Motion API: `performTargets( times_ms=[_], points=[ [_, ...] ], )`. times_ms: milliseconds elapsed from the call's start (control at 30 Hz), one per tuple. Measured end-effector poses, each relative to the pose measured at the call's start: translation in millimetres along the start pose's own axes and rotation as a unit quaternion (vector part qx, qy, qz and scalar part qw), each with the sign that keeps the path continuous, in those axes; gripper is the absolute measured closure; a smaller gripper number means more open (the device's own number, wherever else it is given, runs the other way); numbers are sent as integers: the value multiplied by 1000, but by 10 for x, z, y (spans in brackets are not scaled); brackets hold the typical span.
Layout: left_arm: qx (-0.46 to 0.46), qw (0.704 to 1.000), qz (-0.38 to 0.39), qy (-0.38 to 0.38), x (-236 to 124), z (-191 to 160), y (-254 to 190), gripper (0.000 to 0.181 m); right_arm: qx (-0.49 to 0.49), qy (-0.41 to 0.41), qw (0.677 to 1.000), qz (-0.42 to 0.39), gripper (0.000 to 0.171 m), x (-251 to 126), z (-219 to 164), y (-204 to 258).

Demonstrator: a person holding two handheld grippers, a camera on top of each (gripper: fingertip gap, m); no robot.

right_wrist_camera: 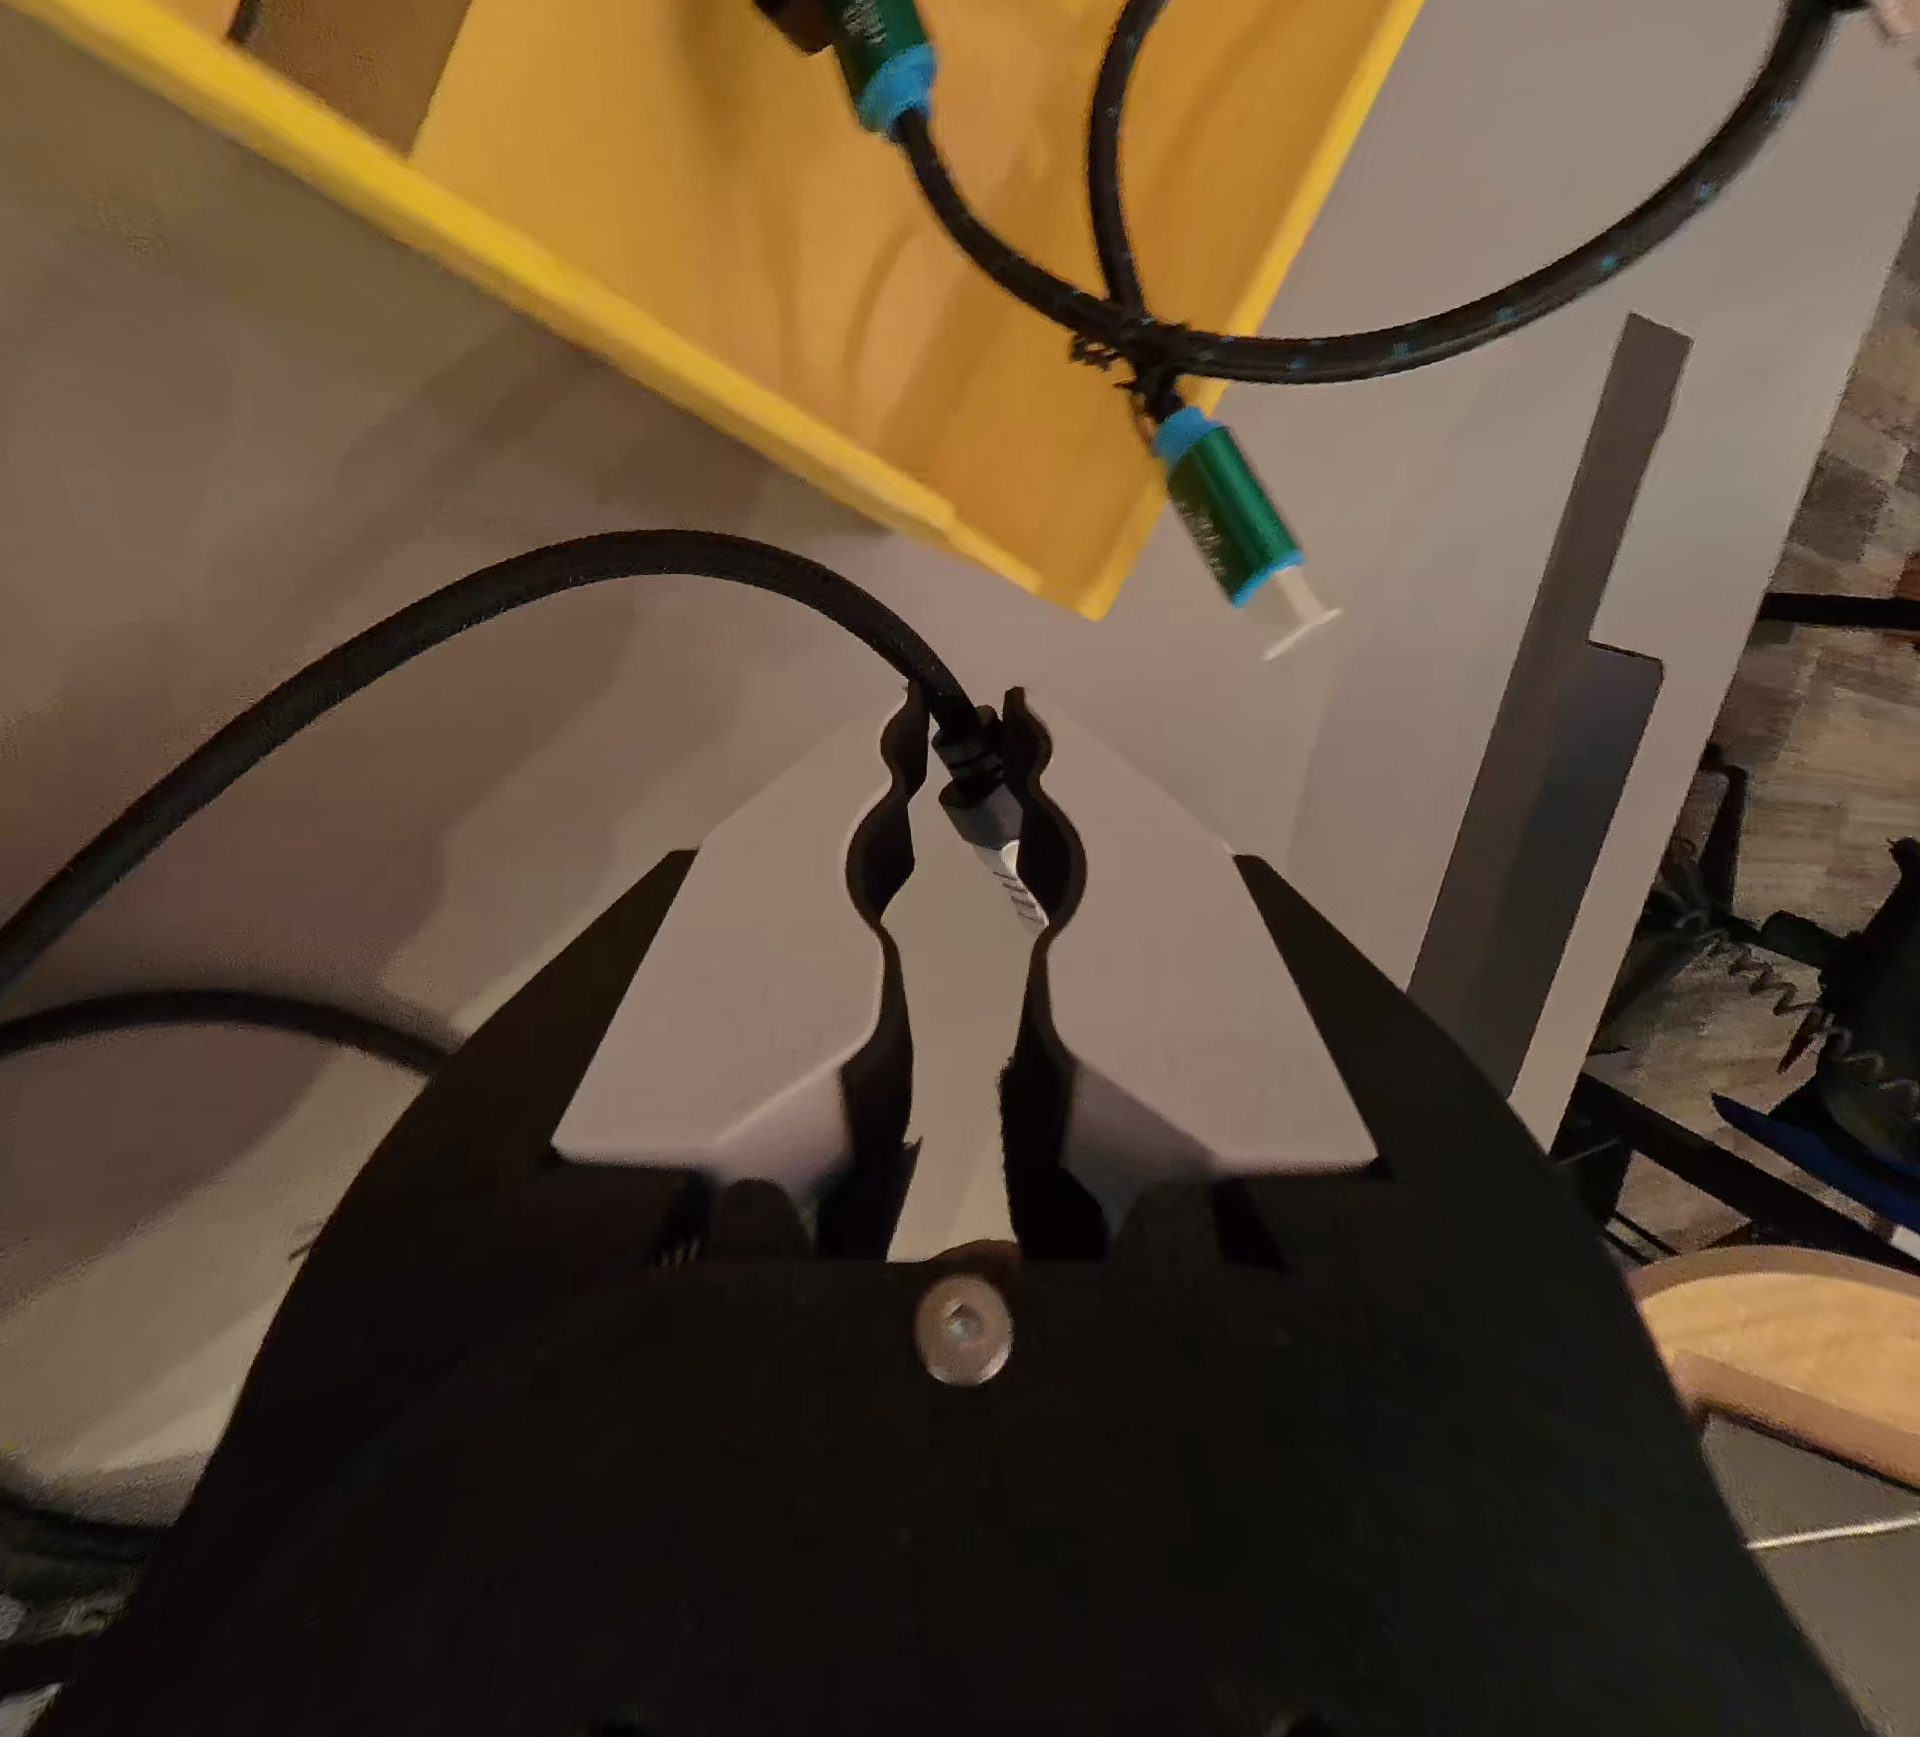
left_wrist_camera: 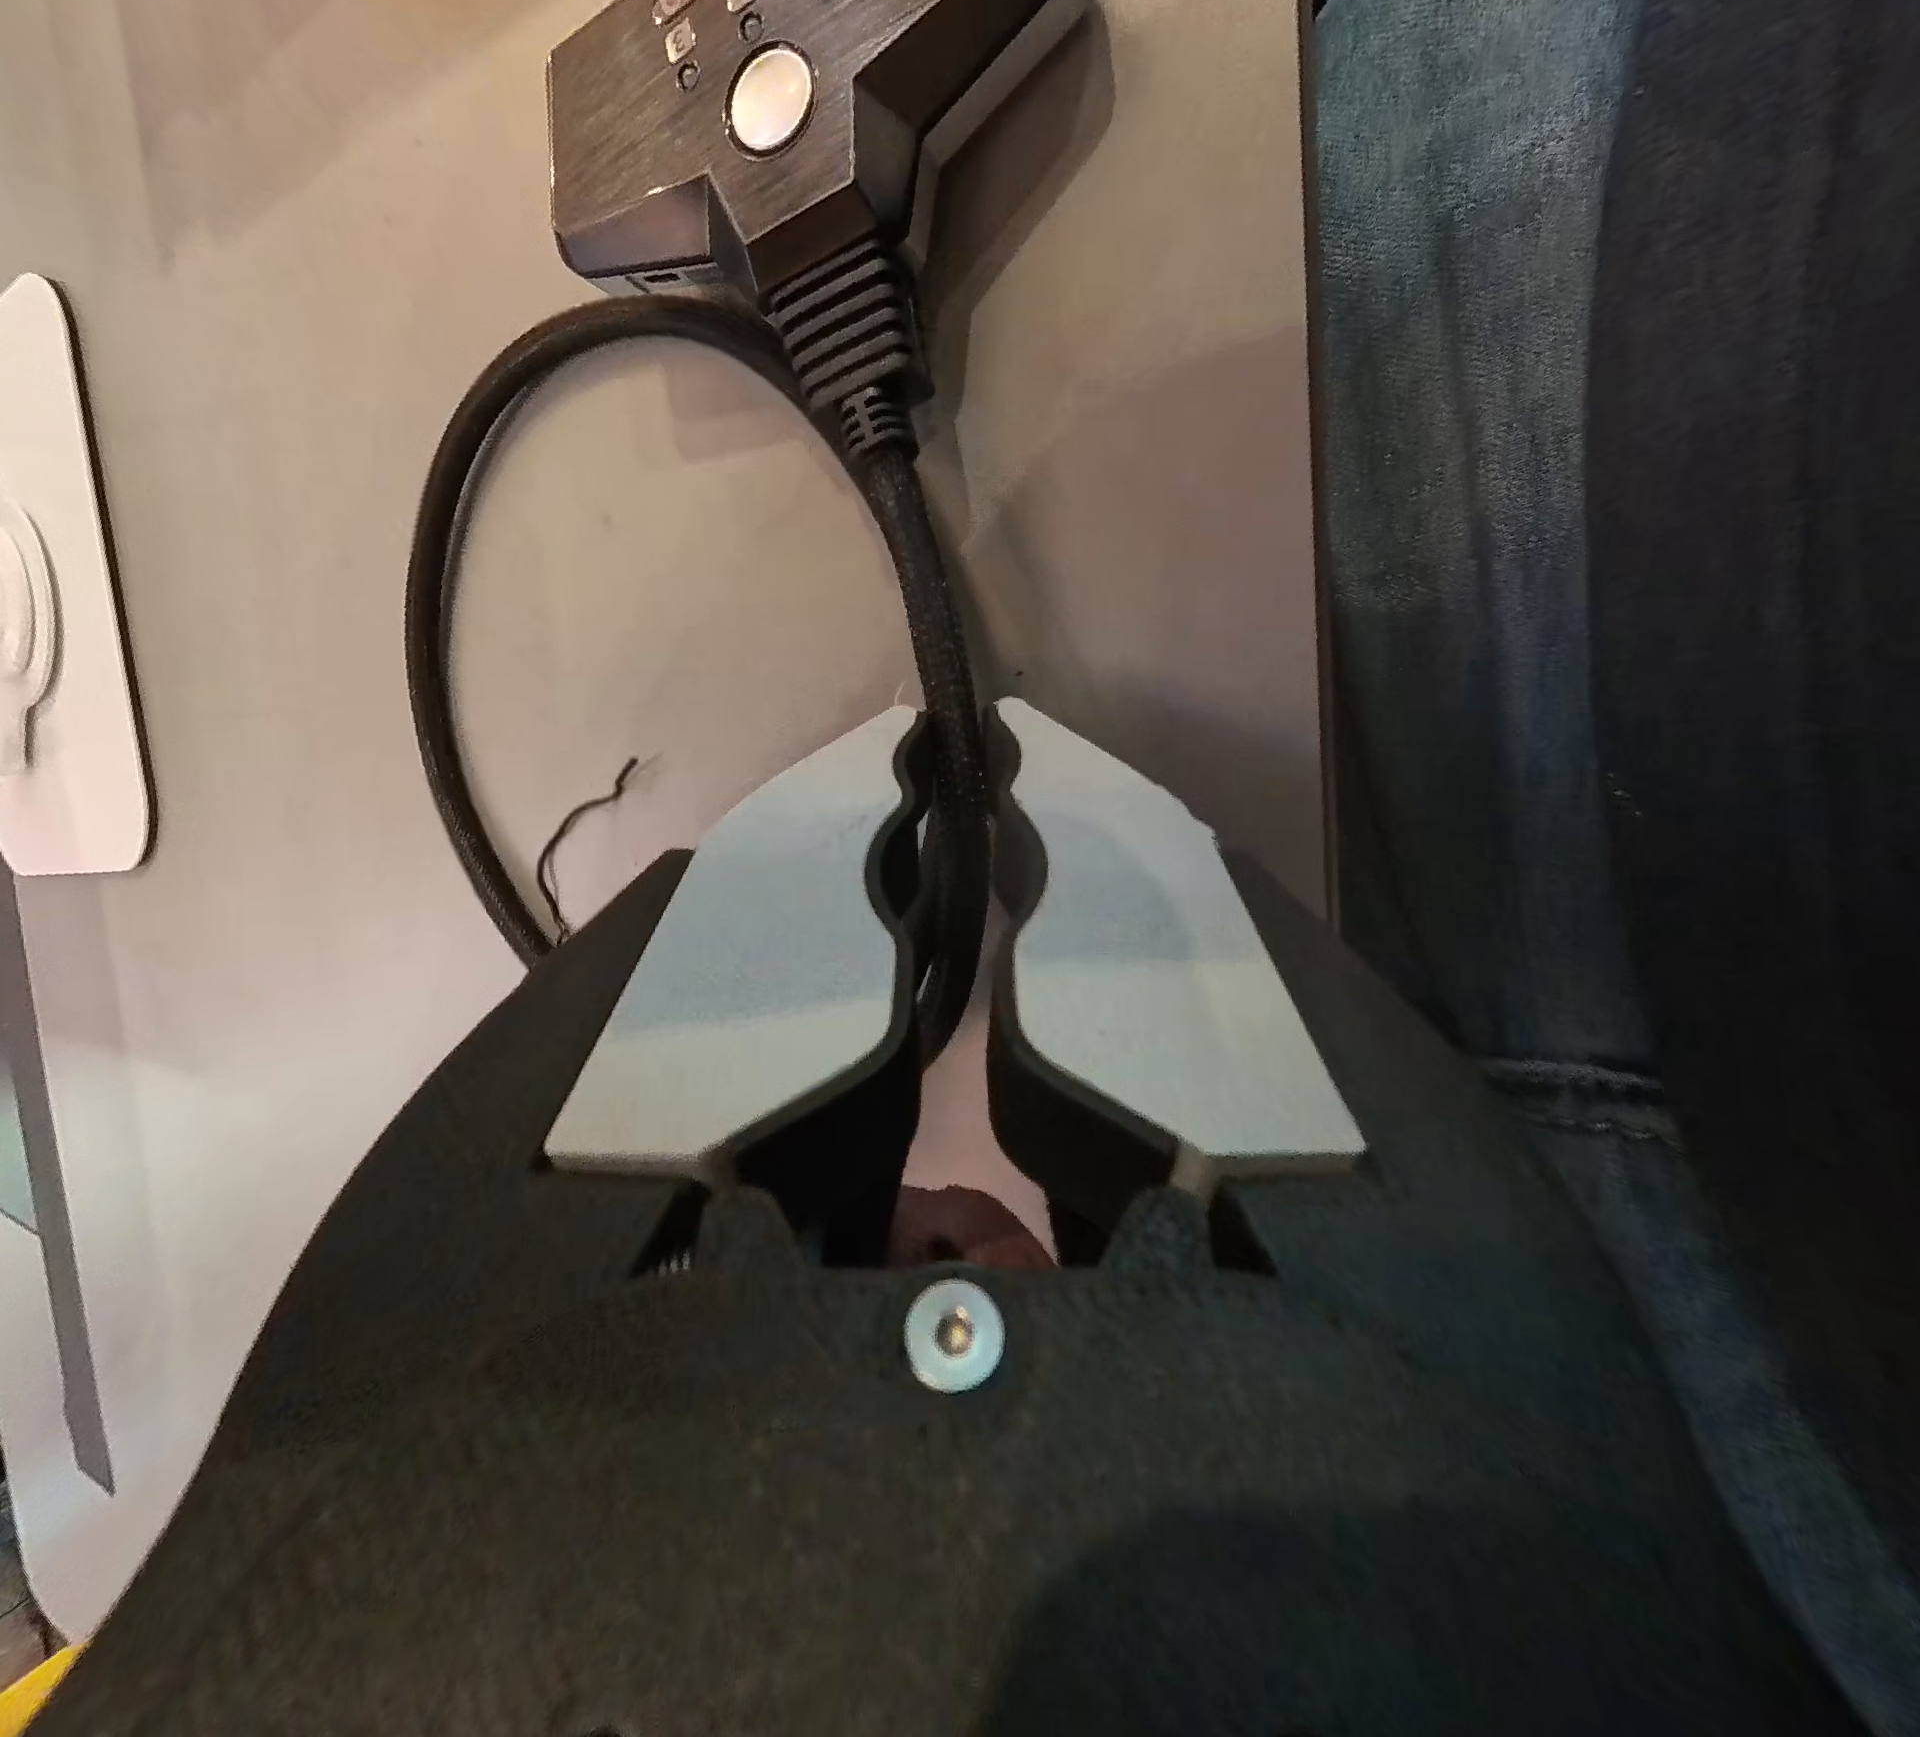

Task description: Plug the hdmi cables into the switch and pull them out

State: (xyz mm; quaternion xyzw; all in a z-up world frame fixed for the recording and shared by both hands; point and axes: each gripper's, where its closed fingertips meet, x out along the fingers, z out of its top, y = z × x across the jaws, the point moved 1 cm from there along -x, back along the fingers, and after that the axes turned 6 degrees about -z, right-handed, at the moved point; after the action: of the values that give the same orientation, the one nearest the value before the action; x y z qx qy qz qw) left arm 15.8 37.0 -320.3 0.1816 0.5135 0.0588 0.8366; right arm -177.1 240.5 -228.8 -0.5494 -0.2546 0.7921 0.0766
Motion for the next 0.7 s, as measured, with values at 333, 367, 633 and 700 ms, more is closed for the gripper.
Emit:
performTargets(
  times_ms=[333, 367, 633, 700],
  points=[
    [1, 1000, -4, -9, 5, 17, -8, 173, 57, 22, 994, -89, 158, 37, -214, -759],
    [2, 1000, -4, -10, 6, 16, -9, 174, 62, 23, 993, -96, 158, 13, -251, -838],
    [10, 1000, 11, -1, 6, -18, 52, 172, 96, 23, 985, -140, 158, -253, -515, -1317],
    [10, 1000, 10, 0, 8, -15, 54, 172, 100, 22, 983, -154, 158, -316, -548, -1401]
  ],
)
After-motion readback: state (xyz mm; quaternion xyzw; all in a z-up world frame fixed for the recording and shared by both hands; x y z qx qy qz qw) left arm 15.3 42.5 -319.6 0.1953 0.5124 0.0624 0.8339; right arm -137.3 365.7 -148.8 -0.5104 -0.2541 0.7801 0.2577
